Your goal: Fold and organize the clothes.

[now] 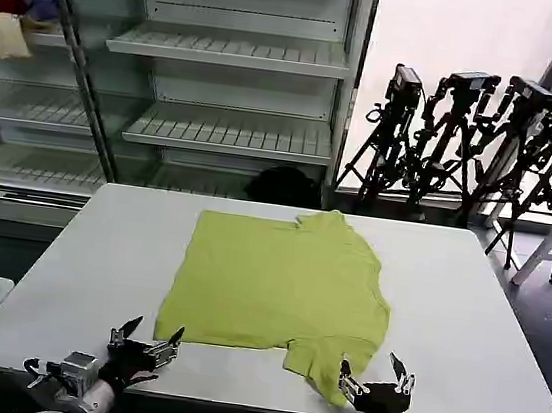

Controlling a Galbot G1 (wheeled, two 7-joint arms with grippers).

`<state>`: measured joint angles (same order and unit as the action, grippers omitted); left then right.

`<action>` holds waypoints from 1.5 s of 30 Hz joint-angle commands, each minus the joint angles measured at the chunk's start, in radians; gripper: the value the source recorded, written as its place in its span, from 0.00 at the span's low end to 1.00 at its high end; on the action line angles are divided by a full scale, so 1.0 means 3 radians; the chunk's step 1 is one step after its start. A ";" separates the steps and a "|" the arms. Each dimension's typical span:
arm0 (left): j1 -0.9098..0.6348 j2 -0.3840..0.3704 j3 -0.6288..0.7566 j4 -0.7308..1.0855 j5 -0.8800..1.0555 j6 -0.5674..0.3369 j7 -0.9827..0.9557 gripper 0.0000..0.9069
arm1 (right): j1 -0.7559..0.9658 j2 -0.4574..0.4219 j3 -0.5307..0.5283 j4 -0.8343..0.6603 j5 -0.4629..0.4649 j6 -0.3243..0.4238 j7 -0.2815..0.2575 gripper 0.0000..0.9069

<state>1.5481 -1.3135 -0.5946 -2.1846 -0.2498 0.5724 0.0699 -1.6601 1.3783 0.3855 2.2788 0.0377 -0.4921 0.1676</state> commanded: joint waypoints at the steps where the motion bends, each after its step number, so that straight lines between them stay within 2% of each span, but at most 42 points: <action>1: 0.0012 0.0008 0.0002 0.0039 0.0131 -0.0058 -0.0005 1.00 | -0.0020 0.0002 -0.0072 -0.0098 0.0003 0.0088 0.0031 1.00; 9: 0.0013 0.0022 -0.0014 0.0137 0.0131 -0.0102 -0.0003 1.00 | -0.0034 0.0023 -0.0179 -0.0159 -0.0092 0.0078 0.0091 0.98; 10: 0.0016 0.0020 -0.0012 0.0141 0.0112 -0.0102 -0.0004 1.00 | -0.0034 0.0023 -0.0178 -0.0170 -0.0093 0.0078 0.0099 0.90; 12: 0.0014 0.0017 -0.0004 0.0155 0.0100 -0.0115 -0.0004 1.00 | -0.0035 0.0023 -0.0176 -0.0177 -0.0094 0.0077 0.0099 0.82; 13: 0.0011 0.0016 -0.0002 0.0158 0.0086 -0.0115 -0.0005 1.00 | -0.0034 0.0020 -0.0174 -0.0191 -0.0094 0.0073 0.0100 0.63; 16: -0.0005 0.0010 0.0005 0.0170 0.0071 -0.0118 -0.0005 1.00 | -0.0023 0.0021 -0.0186 -0.0224 -0.0102 0.0065 0.0096 0.44; 17: -0.0011 0.0010 0.0009 0.0178 0.0071 -0.0119 -0.0006 1.00 | -0.0021 0.0023 -0.0190 -0.0230 -0.0108 0.0062 0.0095 0.41; 18: -0.0017 0.0009 0.0013 0.0196 0.0075 -0.0118 -0.0008 0.84 | -0.0020 0.0028 -0.0203 -0.0238 -0.0113 0.0060 0.0092 0.37; 19: -0.0021 0.0008 0.0017 0.0205 0.0079 -0.0118 -0.0008 0.73 | -0.0020 0.0031 -0.0214 -0.0241 -0.0109 0.0056 0.0093 0.33; 20: -0.0023 0.0008 0.0021 0.0211 0.0080 -0.0118 -0.0009 0.53 | -0.0020 0.0032 -0.0223 -0.0241 -0.0108 0.0052 0.0093 0.23; 22: -0.0025 0.0003 0.0028 0.0235 0.0085 -0.0119 -0.0012 0.36 | -0.0021 0.0039 -0.0239 -0.0238 -0.0109 0.0039 0.0090 0.16; 24: -0.0023 0.0002 0.0033 0.0245 0.0093 -0.0121 -0.0013 0.03 | -0.0015 0.0040 -0.0249 -0.0238 -0.0111 0.0031 0.0090 0.08; 26: -0.0017 0.0004 0.0035 0.0247 0.0094 -0.0123 -0.0011 0.01 | -0.0012 0.0040 -0.0247 -0.0234 -0.0110 0.0031 0.0089 0.00; 40: 0.0017 -0.0004 0.0100 0.0208 0.0172 -0.0179 0.0043 0.00 | -0.0015 0.0041 -0.0215 -0.0205 -0.0102 0.0057 0.0088 0.00; 45: 0.0026 -0.0003 0.0112 0.0176 0.0181 -0.0189 0.0059 0.00 | -0.0008 0.0063 -0.0213 -0.0216 -0.0065 0.0308 0.0136 0.00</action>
<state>1.5562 -1.3151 -0.5610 -2.1319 -0.2024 0.5170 0.0864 -1.6575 1.4002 0.3219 2.2161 0.0191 -0.4302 0.2083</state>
